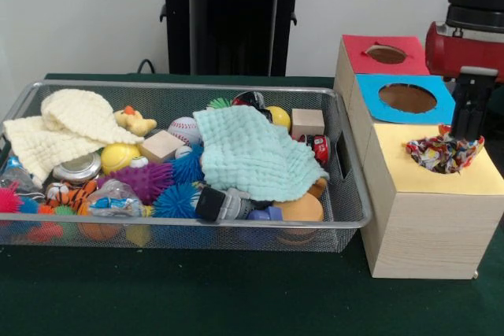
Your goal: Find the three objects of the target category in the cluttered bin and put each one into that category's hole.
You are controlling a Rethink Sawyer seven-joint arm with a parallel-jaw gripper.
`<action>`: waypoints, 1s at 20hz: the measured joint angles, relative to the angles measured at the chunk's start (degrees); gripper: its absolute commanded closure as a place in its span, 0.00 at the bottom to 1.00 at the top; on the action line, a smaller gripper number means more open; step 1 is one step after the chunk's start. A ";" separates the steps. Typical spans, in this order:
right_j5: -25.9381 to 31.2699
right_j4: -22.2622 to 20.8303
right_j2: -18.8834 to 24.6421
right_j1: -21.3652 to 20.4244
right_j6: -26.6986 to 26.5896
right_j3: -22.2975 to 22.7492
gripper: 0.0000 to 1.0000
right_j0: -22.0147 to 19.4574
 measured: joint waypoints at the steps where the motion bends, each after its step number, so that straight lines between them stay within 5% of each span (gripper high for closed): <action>1: 0.00 0.00 0.01 -0.01 0.00 0.27 1.00 0.05; 20: -3.24 -0.01 0.28 2.16 0.00 3.00 1.00 -2.98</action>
